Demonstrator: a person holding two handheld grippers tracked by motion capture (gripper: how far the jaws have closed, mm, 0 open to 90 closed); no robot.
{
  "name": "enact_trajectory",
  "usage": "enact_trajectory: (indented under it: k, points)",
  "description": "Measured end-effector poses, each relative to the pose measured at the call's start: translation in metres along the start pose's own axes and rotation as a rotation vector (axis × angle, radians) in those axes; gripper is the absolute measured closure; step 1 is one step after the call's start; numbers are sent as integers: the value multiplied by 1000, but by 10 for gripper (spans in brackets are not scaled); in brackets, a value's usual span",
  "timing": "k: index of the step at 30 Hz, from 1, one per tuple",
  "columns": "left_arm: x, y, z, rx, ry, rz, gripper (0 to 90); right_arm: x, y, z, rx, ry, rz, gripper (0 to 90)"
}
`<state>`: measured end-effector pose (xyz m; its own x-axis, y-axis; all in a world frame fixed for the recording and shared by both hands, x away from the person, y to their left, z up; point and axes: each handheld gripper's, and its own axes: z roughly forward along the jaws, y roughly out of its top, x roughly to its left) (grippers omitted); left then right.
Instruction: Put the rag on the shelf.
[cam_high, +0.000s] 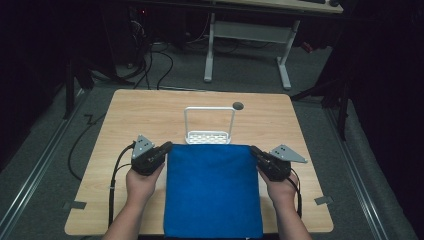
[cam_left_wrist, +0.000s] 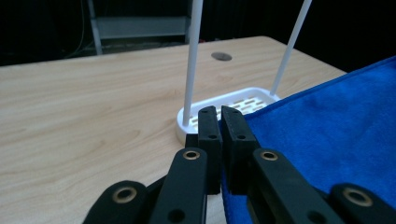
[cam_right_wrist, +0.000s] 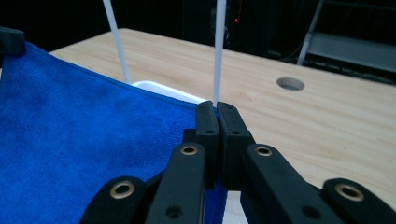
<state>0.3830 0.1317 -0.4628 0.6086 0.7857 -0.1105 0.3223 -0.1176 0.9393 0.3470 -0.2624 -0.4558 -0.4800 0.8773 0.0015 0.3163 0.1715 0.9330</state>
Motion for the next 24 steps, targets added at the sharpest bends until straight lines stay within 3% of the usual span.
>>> enact_trajectory:
  k: [12, 24]
  points:
    - [-8, 16, -17, -81, -13, 21, 873, 6, 16, -14, -72, 1, -19, 889]
    - [-23, 40, -44, -193, -23, 75, 875, 14, 43, -45, -199, 3, -47, 889]
